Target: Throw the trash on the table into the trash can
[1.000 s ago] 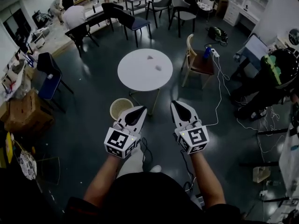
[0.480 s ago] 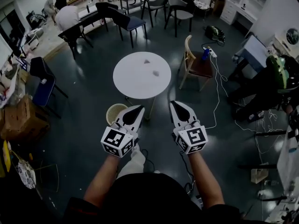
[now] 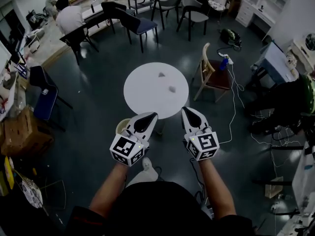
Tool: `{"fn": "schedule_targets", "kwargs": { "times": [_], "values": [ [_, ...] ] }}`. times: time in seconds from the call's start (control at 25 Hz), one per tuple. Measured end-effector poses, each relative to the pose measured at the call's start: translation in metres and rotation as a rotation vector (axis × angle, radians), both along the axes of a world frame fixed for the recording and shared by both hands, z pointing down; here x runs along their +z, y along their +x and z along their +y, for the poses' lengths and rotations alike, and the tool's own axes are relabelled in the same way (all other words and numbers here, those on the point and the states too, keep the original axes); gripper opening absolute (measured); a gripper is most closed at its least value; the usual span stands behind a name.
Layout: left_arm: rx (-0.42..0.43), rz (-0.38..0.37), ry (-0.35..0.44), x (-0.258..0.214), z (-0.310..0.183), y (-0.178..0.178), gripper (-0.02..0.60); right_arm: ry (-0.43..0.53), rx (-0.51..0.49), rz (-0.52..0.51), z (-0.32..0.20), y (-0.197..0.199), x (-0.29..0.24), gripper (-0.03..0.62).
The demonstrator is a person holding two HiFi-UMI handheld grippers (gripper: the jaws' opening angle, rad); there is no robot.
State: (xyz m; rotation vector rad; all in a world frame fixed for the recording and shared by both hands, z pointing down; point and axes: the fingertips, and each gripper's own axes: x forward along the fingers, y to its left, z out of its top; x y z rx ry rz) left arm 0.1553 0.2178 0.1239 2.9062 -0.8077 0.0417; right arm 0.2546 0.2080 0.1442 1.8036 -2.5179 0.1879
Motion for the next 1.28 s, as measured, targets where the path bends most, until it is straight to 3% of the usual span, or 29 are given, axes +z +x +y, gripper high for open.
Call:
{"fn": "schedule_targets", "kwargs": {
  "times": [0.48,0.84,1.28],
  "values": [
    [0.027,0.006,-0.073,0.025,-0.109,-0.021,0.014,-0.062,0.068,0.067,-0.1,-0.007,0.025,0.02],
    [-0.033,-0.024,-0.139,0.055,-0.15,-0.025,0.014,-0.141,0.042,0.058,-0.144,0.0,0.066,0.02],
    [-0.175,-0.058,-0.227,0.11,-0.208,-0.018,0.014,-0.295,-0.027,0.076,-0.219,0.033,0.153,0.02]
  ]
}}
